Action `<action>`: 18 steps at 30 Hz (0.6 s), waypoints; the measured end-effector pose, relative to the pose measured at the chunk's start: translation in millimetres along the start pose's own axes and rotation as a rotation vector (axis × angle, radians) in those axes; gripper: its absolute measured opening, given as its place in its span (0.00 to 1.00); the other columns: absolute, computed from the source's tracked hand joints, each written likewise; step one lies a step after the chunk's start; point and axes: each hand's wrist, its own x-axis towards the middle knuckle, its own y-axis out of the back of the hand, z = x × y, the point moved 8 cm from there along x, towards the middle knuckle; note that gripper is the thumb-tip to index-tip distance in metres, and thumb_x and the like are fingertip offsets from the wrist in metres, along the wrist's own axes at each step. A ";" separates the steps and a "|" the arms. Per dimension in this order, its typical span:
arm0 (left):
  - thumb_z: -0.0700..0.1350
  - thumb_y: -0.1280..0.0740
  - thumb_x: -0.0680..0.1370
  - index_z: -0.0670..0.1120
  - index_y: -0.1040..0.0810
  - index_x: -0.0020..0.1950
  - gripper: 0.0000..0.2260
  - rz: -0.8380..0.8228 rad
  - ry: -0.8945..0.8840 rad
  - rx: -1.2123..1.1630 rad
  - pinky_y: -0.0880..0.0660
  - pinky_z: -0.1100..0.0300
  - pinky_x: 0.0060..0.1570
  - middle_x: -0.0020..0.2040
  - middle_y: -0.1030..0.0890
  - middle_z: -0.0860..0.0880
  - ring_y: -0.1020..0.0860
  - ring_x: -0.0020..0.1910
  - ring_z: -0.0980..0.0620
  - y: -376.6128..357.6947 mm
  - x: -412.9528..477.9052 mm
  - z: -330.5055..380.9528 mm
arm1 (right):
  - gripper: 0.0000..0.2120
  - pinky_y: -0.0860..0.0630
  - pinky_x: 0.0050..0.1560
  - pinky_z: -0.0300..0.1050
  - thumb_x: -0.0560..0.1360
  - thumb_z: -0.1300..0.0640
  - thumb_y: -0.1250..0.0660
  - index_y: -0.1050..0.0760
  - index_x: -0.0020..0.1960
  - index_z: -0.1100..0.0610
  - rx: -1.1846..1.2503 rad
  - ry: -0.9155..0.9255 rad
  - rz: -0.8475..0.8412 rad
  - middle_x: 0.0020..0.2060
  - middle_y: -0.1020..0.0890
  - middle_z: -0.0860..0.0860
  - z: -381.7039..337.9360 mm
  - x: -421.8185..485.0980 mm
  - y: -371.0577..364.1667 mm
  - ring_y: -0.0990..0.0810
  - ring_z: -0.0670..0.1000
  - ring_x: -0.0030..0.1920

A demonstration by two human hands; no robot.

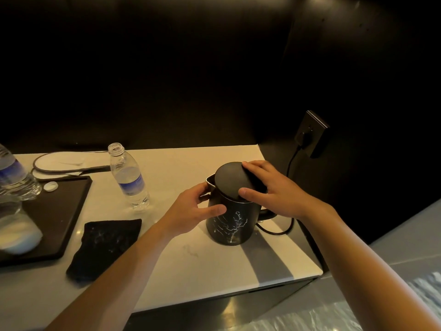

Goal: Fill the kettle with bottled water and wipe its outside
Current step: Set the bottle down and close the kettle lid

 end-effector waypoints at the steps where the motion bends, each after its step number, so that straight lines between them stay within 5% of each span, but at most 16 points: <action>1: 0.63 0.21 0.67 0.57 0.25 0.72 0.35 -0.005 0.000 0.002 0.23 0.49 0.68 0.67 0.18 0.58 0.22 0.69 0.55 -0.9 0.2 -0.2 | 0.43 0.26 0.64 0.48 0.74 0.26 0.39 0.44 0.82 0.44 -0.023 -0.002 0.002 0.77 0.39 0.43 -0.3 0.3 -0.7 0.33 0.48 0.70; 6: 0.63 0.24 0.71 0.62 0.32 0.76 0.35 0.091 0.001 0.087 0.27 0.70 0.59 0.69 0.28 0.66 0.27 0.65 0.62 10.7 -12.5 -4.8 | 0.45 0.26 0.58 0.47 0.71 0.22 0.41 0.46 0.81 0.40 -0.034 -0.038 -0.006 0.75 0.33 0.45 2.6 0.2 0.0 0.29 0.49 0.67; 10: 0.67 0.30 0.72 0.57 0.33 0.78 0.37 0.278 0.080 0.185 0.28 0.59 0.62 0.71 0.30 0.61 0.30 0.66 0.57 49.4 -45.9 -32.4 | 0.46 0.26 0.56 0.49 0.67 0.18 0.42 0.51 0.80 0.34 -0.058 -0.099 -0.041 0.75 0.30 0.47 5.3 3.2 -1.4 0.26 0.52 0.65; 13: 0.59 0.29 0.77 0.52 0.30 0.76 0.30 0.450 0.131 0.334 0.29 0.53 0.66 0.73 0.26 0.52 0.28 0.67 0.55 88.2 -81.6 -56.1 | 0.51 0.25 0.54 0.49 0.62 0.14 0.44 0.53 0.80 0.32 -0.054 -0.139 -0.065 0.75 0.29 0.48 5.2 6.0 -4.5 0.25 0.56 0.66; 18: 0.57 0.38 0.81 0.47 0.29 0.75 0.25 0.602 0.431 0.930 0.35 0.34 0.73 0.76 0.28 0.42 0.33 0.76 0.39 140.0 -132.1 -100.2 | 0.57 0.16 0.50 0.57 0.56 0.12 0.43 0.49 0.78 0.38 0.010 -0.183 -0.025 0.66 0.26 0.50 2.3 10.6 -12.3 0.20 0.55 0.54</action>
